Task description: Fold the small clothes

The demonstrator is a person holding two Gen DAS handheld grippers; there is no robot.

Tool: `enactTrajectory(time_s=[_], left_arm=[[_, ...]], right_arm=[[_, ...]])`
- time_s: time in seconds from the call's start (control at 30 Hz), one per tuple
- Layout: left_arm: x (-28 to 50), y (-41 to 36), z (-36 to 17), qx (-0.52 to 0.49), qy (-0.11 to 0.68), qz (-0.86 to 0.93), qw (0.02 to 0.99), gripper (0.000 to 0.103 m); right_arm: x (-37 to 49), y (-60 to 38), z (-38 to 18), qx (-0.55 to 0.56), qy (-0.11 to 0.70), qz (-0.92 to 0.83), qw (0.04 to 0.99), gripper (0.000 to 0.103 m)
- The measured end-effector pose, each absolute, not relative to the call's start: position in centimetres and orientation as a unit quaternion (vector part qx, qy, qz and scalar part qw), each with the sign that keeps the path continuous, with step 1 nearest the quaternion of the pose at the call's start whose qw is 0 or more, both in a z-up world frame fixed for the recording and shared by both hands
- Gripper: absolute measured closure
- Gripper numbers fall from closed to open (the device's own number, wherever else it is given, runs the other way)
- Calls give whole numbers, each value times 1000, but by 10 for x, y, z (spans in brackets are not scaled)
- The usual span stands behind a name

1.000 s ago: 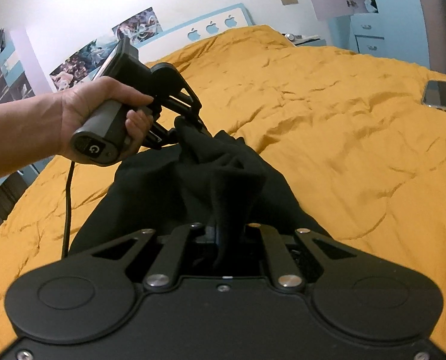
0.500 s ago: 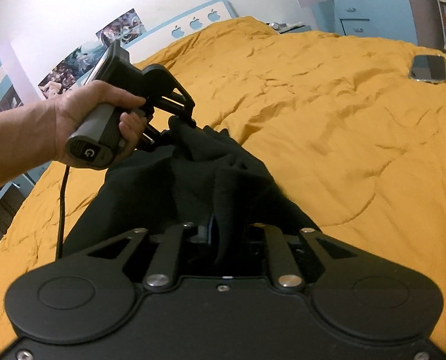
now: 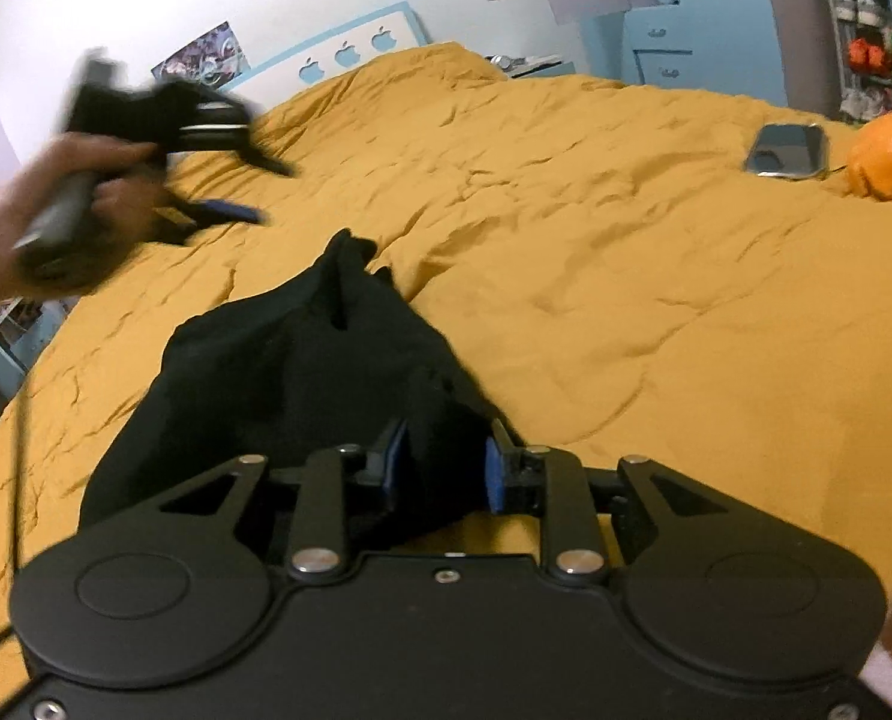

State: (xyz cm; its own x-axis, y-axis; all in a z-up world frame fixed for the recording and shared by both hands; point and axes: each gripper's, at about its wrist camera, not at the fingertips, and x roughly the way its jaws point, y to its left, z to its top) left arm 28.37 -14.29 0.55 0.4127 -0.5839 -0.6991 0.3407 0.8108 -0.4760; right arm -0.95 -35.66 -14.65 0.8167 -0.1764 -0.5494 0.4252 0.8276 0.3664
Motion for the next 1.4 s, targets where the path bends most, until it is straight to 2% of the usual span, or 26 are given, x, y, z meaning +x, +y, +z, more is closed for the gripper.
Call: enactTrajectory(time_s=[0.03,0.2,0.33,0.53,0.67,0.8,0.9,1.0,1.07,1.13,1.17,1.23,1.33,1.4], left_arm=[[278,-127,14,-126,457,-281,835,62],[242,-22,59,-93,427,-273,857,61],[199,43,74,-54,422,-270,864,60],[123,88,9,-123,468,-313,817,60],[91,94,-52,-207,499,-310,783,60],[86,105,-104,-329,535,-290,723,60],[87,104,-126,-378,547,-290,688,59],[91,102,-134,-389,550,-292,678,58],[93,103,-135,-397,551,-295,672,56],[94,108,-137,-408,551,-296,665,57],[94,107,-137,-412,549,-299,663,62],[95,107,-132,-406,542,-308,668,87],[96,107,-130,-399,540,-308,674,90],[96,105,-138,-390,551,-301,673,89]], right_arm=[[-14,-357,-143,238,252,-175,922,75],[-20,-376,-122,224,223,-177,932,70],[30,-398,-94,205,209,-86,952,65],[154,-431,-92,231,244,18,942,57],[226,-445,-118,260,314,25,913,56],[256,-442,-146,286,363,20,887,55],[259,-438,-155,289,369,19,883,55],[263,-435,-158,285,369,28,884,57],[264,-432,-157,276,368,25,888,64],[261,-434,-153,264,365,19,893,78],[261,-433,-150,258,362,21,895,79],[261,-431,-142,247,353,24,902,83],[256,-438,-137,254,328,23,910,87],[261,-444,-155,259,346,12,902,88]])
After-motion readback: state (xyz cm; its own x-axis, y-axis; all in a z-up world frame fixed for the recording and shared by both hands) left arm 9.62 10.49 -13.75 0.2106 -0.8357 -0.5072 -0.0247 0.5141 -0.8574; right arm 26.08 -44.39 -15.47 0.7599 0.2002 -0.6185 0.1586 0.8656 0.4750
